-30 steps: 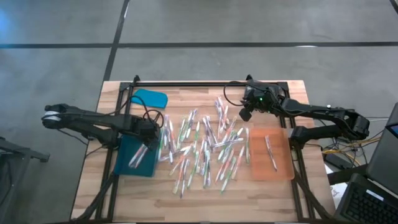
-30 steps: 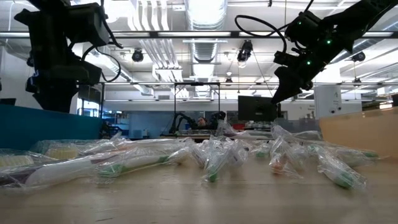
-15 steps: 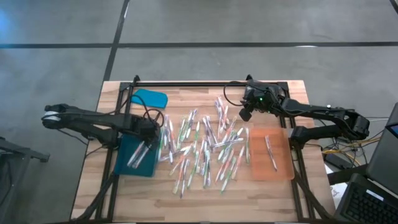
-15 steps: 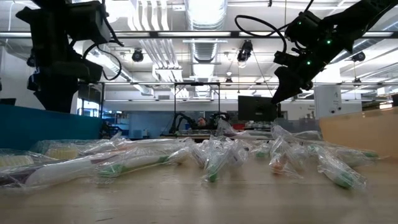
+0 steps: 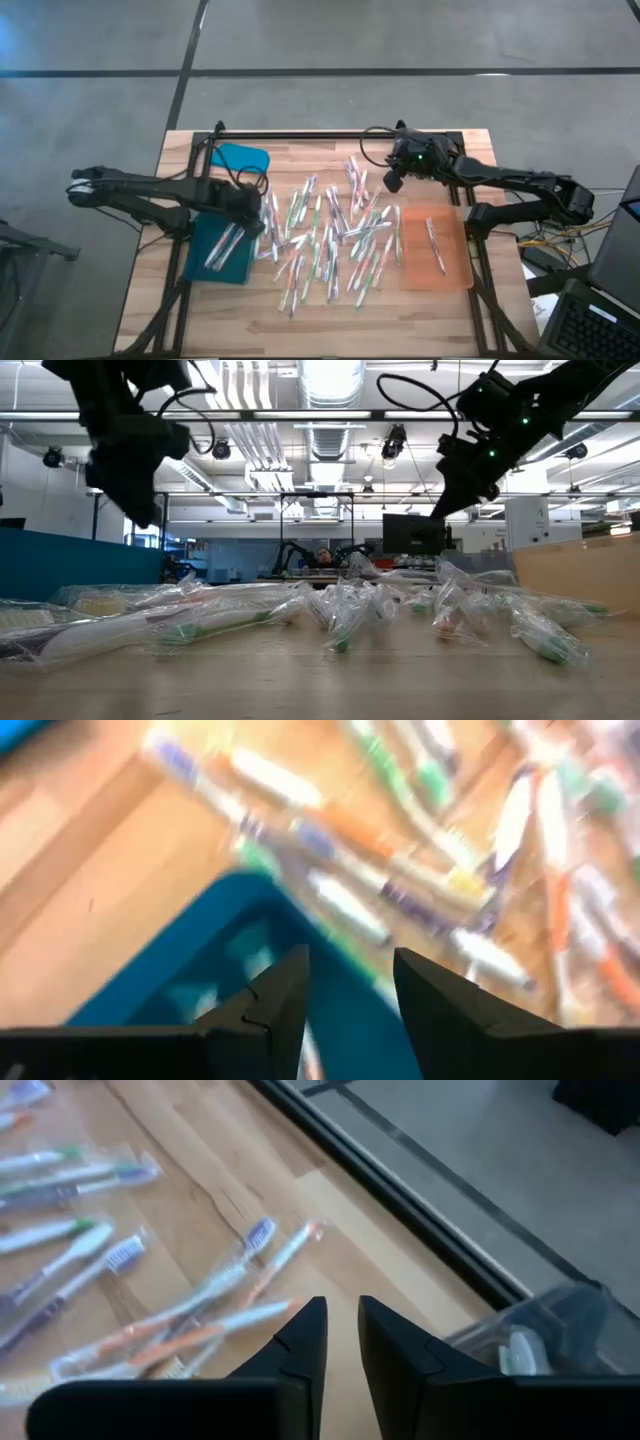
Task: Pick & Place Toothbrushes
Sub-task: Put the purple toothbrush into the orange bin
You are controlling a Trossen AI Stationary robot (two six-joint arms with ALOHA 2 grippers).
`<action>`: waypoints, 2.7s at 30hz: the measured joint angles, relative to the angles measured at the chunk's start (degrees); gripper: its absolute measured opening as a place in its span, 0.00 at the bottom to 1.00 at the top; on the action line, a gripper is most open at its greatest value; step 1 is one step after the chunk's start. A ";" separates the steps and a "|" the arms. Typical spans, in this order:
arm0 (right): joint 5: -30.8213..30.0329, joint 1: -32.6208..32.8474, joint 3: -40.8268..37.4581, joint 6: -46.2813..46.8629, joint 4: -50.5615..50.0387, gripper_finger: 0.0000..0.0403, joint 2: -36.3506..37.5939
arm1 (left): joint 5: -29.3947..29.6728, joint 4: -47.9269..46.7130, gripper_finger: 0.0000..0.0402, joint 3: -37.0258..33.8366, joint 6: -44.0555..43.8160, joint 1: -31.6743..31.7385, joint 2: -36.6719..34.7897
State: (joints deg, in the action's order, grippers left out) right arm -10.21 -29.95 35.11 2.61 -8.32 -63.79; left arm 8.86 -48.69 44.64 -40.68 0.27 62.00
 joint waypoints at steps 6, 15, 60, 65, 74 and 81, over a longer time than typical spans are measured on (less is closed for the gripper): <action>0.20 0.74 4.45 -0.07 -1.82 0.12 0.02 | 5.93 11.06 0.38 0.14 6.42 0.02 0.00; 0.39 4.35 12.99 -0.24 -7.98 0.16 0.04 | 14.32 28.09 0.37 0.14 20.40 0.07 0.00; -5.82 32.34 22.34 5.89 -24.06 0.09 -3.49 | 1.10 58.10 0.37 0.12 44.78 18.37 11.71; -6.17 32.83 23.11 5.59 -29.24 0.09 -8.50 | 1.14 58.98 0.37 0.12 44.75 18.85 13.63; -1.54 33.58 25.09 5.72 -34.96 0.09 -14.04 | 1.18 59.28 0.37 0.12 44.97 18.91 15.19; -0.31 35.64 25.35 -5.25 -39.23 0.09 -17.69 | 1.23 59.44 0.37 0.12 44.99 18.88 15.08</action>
State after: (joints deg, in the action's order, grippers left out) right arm -10.52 5.68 60.46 -2.64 -47.56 -81.48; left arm 10.09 10.76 44.75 4.32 19.16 77.08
